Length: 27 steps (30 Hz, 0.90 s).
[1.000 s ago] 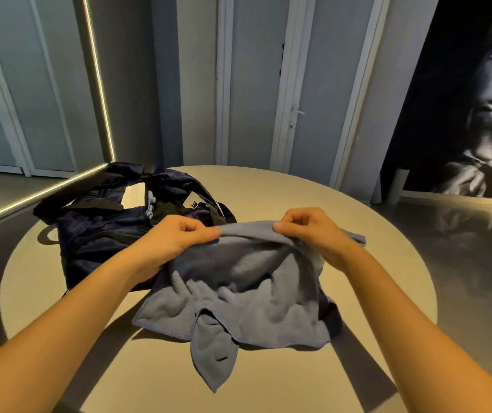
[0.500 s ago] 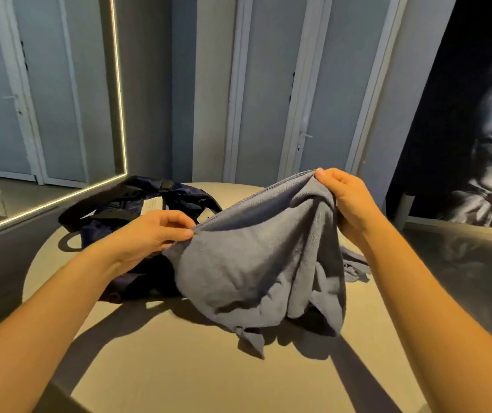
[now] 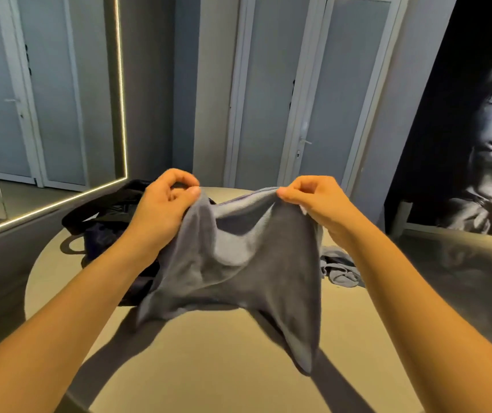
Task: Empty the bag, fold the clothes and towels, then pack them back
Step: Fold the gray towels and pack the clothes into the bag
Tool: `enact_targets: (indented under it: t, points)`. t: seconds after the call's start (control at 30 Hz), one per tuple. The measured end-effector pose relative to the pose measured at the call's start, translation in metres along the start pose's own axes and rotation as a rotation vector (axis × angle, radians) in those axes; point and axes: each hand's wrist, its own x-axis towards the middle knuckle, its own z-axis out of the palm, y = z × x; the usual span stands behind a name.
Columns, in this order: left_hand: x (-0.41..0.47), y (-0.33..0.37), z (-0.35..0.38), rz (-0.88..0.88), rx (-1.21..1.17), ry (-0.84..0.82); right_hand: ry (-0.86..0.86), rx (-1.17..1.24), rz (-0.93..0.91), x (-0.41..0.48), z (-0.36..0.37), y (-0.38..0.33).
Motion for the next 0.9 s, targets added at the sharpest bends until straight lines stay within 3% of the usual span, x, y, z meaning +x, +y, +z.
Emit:
enact_targets:
  t: [0.13,0.27,0.4,0.63,0.9]
  points:
    - [-0.004,0.016,0.016,0.025,0.030,-0.369,-0.189,0.024,-0.029,-0.007,0.019,-0.018]
    - [-0.006,0.021,0.026,0.010,0.126,-0.516,-0.262,0.037,-0.072,-0.013,0.028,-0.026]
    - [-0.006,0.017,0.020,-0.079,0.135,-0.453,-0.323,-0.033,-0.065,-0.017,0.028,-0.021]
    - [0.000,0.013,-0.009,-0.148,0.185,-0.254,-0.324,-0.091,0.141,-0.020,-0.005,0.025]
    - [-0.001,0.008,-0.006,-0.148,0.169,-0.106,-0.237,0.041,0.249,-0.020,-0.030,0.058]
